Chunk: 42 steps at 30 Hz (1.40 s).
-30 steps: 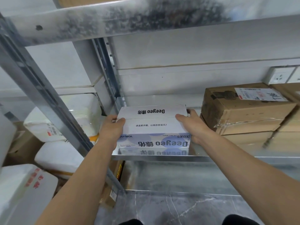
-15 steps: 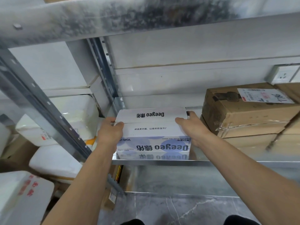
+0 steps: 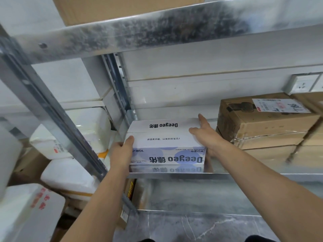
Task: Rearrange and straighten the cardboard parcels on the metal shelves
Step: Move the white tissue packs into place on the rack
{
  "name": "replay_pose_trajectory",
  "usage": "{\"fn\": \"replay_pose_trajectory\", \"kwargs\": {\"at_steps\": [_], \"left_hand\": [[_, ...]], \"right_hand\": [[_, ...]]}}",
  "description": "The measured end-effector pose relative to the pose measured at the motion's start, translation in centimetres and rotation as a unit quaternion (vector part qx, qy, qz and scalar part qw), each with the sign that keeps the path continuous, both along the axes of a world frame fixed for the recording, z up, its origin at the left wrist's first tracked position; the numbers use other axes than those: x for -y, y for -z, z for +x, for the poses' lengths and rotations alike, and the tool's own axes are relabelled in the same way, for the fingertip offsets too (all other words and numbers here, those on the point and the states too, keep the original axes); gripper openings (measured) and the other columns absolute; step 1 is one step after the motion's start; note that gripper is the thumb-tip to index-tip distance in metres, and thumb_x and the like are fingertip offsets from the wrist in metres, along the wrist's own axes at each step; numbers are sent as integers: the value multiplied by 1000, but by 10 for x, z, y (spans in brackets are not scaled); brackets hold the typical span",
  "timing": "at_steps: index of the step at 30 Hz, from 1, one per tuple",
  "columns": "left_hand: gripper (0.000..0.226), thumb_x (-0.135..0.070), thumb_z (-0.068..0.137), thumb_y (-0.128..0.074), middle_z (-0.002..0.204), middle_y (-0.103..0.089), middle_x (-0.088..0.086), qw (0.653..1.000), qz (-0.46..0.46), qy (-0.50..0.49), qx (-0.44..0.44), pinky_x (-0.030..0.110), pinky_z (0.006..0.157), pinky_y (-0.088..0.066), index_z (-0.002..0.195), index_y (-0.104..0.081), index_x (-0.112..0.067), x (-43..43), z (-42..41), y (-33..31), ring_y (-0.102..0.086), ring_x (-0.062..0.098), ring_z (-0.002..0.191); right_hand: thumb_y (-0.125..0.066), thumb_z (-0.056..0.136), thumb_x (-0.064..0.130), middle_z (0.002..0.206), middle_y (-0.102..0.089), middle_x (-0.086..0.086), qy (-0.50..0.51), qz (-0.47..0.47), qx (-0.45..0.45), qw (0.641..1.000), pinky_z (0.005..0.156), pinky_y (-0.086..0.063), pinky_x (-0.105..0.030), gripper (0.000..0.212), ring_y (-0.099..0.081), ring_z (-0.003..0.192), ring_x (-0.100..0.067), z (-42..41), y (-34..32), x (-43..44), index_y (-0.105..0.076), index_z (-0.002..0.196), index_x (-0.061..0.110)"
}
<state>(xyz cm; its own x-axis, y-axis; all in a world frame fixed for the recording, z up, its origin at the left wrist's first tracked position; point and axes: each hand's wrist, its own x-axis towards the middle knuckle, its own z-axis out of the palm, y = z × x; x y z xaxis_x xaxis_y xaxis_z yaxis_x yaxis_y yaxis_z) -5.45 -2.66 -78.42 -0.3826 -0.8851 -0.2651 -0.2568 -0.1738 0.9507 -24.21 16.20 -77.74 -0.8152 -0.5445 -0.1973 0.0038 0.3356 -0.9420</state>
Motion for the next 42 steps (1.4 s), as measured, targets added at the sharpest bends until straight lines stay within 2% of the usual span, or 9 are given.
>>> {"fn": "replay_pose_trajectory", "kwargs": {"at_steps": [2,7,10,16,20,24,30,36,42], "left_hand": [[32,-41,97,-61,97,-62,3,1000,-8,-8,-11,37,71,-51,110,-51,-13,-4,4,3,-62,20,84],[28,-43,99,-55,100,-60,3,999,28,-16,-33,44,88,-54,112,-51,-18,-13,6,4,-59,18,86],[18,-38,101,-54,98,-59,1,997,43,-11,-63,37,78,-53,108,-51,-22,-20,1,1,-59,20,84],[29,-33,97,-58,115,-65,-2,993,-37,-15,-110,45,101,-51,123,-59,-19,-15,-7,-23,-62,20,106],[26,-23,97,-55,109,-66,-4,981,-55,-7,-187,34,90,-49,123,-61,-22,-8,-14,-50,-62,17,103],[23,-12,97,-52,100,-68,-4,965,-59,5,-254,28,86,-49,105,-64,-30,-8,-20,-77,-62,11,90],[26,-13,94,-50,98,-68,-3,953,-45,12,-298,21,81,-49,110,-68,-22,-7,-22,-99,-62,11,91],[10,-23,92,-62,88,-67,-6,945,-42,38,-323,21,74,-48,95,-72,-22,-15,-31,-114,-63,9,81],[22,-25,98,-61,82,-68,1,944,-28,72,-320,25,67,-50,81,-71,-16,-26,-39,-127,-63,17,76]], "right_hand": [[-54,101,17,167,-24,-1,5,7,2,1000,119,-34,-39,76,-35,148,-26,0,-4,0,-14,164,27],[-62,97,10,134,-54,-3,31,-30,33,999,76,-57,-32,69,-65,97,-20,4,-7,-6,-29,156,22],[-66,94,8,124,-55,-4,48,-54,55,996,82,-58,-38,59,-64,100,-28,5,-9,-10,-37,144,20],[-65,93,25,114,-55,-6,85,-88,71,990,74,-55,-42,33,-61,94,-27,4,-25,-18,-47,121,24],[-57,82,52,125,-65,5,60,-64,24,996,99,-54,-48,50,-62,114,-22,13,-38,-19,-57,131,45],[-49,83,60,127,-69,5,10,-30,-34,999,109,-47,-43,41,-63,118,-19,28,-46,-15,-66,112,37],[-30,106,61,132,-53,12,-56,7,-1,998,97,-30,-32,48,-46,119,-12,34,-53,-19,-50,142,35],[-30,104,64,119,-71,15,-79,-47,44,995,98,-48,-33,50,-65,112,-9,40,-62,-15,-62,132,37],[-33,99,71,111,-72,-1,-40,-120,147,981,99,-53,-52,55,-65,112,-27,48,-69,-11,-64,112,28]]}}
